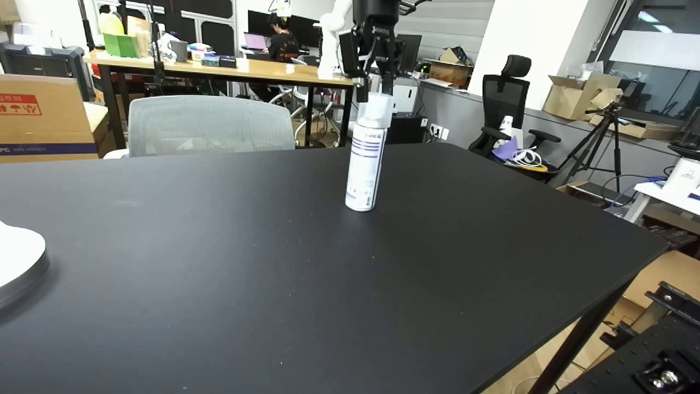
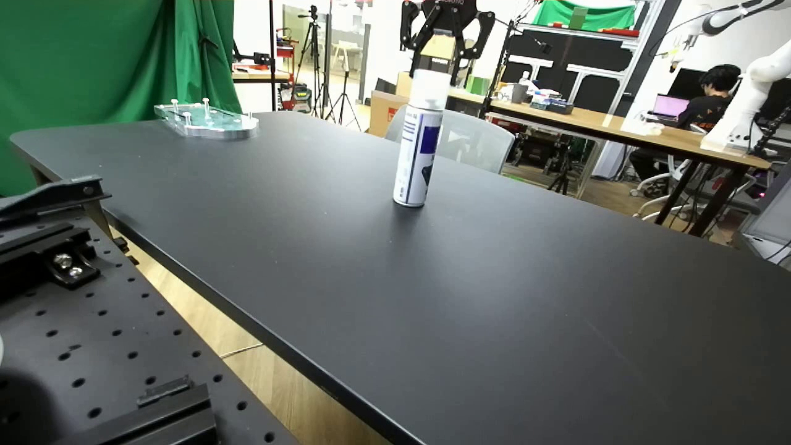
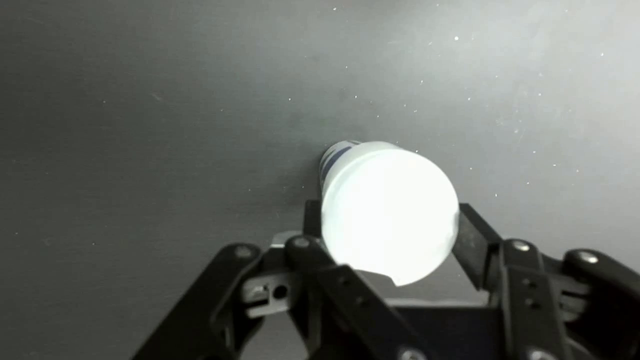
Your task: Put the lid on the spray bottle.
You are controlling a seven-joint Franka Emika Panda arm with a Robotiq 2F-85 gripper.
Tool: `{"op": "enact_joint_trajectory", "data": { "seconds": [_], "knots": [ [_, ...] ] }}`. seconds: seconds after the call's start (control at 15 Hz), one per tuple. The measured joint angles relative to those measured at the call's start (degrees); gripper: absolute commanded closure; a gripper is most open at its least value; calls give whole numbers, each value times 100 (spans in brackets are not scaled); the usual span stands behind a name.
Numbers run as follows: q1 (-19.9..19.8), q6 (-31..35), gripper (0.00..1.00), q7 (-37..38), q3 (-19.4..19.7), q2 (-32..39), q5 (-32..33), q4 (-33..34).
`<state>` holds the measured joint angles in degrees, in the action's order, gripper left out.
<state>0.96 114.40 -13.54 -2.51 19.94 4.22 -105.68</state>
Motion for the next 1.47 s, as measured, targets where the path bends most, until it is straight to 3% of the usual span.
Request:
{"op": "enact_joint_trajectory", "data": {
  "seconds": [0.67,0.8,1.07,1.47],
  "knots": [
    [8,-76,60,0,-3,1,3,1],
    [8,-140,9,1,-3,2,3,4],
    [8,-292,0,1,-3,23,3,7],
    [16,-288,0,2,-3,66,7,9]
  ]
}}
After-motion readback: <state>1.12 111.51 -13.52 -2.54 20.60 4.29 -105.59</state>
